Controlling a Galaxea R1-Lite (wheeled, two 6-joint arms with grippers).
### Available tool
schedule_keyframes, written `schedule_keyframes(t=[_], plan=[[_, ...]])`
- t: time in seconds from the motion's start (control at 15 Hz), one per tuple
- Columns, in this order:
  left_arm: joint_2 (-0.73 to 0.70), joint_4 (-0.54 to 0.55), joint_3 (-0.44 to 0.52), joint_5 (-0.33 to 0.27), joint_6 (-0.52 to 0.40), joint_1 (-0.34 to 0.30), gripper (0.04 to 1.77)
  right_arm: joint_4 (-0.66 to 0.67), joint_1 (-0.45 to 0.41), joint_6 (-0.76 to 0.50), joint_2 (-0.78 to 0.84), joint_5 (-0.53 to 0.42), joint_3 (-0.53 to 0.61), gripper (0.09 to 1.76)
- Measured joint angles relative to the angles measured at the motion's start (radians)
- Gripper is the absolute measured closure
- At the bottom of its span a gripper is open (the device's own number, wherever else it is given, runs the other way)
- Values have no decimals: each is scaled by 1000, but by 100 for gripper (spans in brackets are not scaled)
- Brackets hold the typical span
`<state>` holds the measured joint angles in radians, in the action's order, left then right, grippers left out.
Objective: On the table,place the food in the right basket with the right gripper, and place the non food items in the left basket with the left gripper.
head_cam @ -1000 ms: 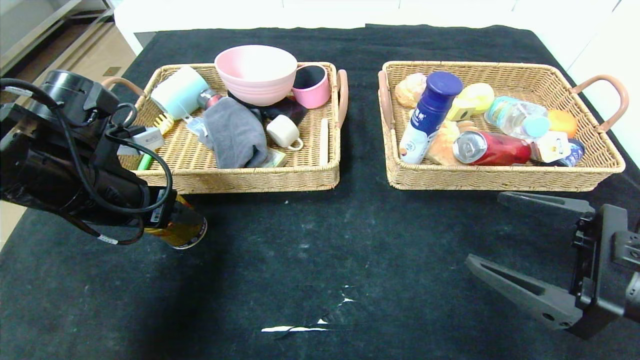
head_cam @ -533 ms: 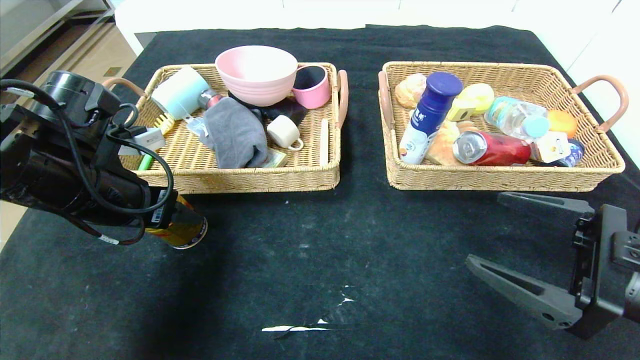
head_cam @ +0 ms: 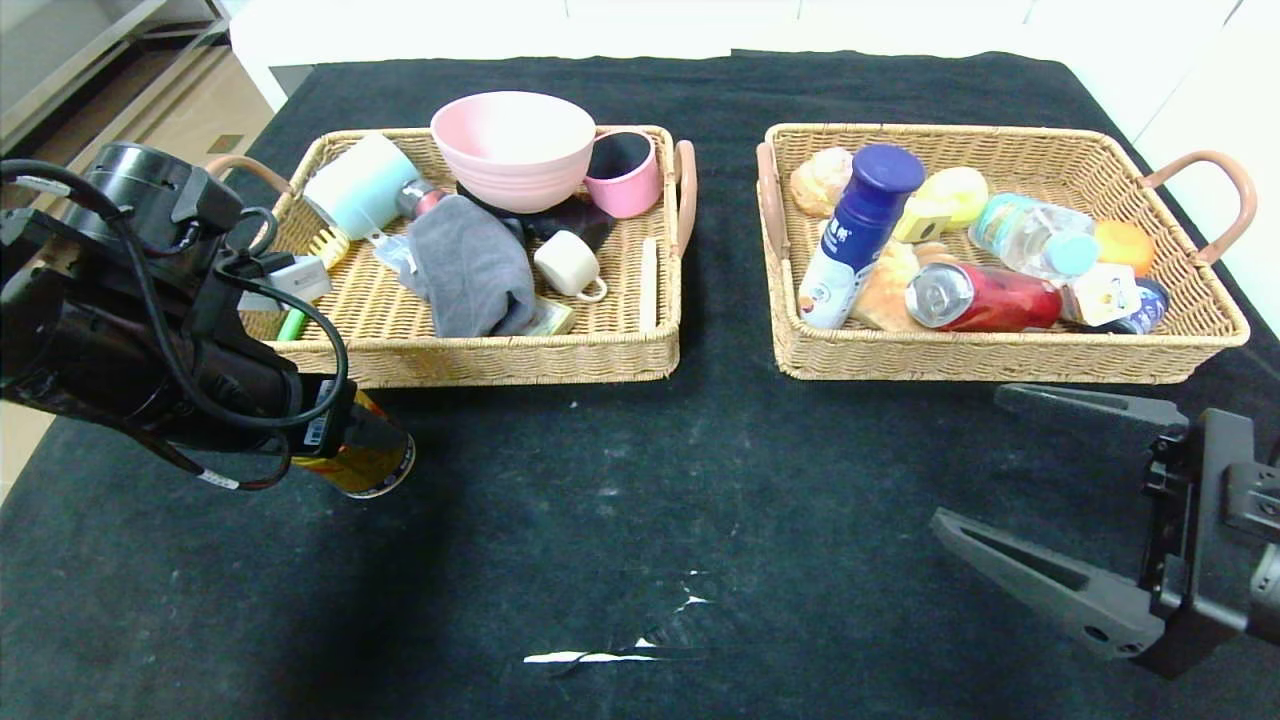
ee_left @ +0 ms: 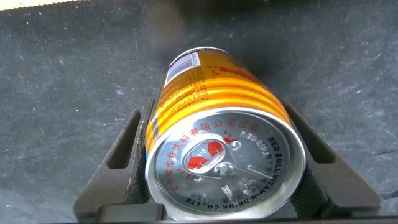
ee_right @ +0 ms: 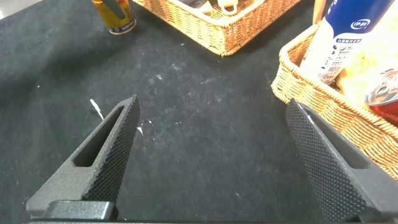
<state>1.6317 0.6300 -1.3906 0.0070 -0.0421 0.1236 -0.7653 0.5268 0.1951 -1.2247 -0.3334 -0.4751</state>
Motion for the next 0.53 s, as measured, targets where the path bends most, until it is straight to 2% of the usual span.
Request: schedule_keyframes(t=[0.27, 0.4, 0.53], plan=[[-41, 9, 8, -3, -1, 36, 63, 1, -4, -4, 10, 1, -7, 14], [-75, 10, 7, 0, -1, 106, 63, 2, -9, -4, 23, 1, -12, 14], [-102, 9, 7, 27, -4, 209, 63, 5, -13, -7, 41, 1, -16, 14]])
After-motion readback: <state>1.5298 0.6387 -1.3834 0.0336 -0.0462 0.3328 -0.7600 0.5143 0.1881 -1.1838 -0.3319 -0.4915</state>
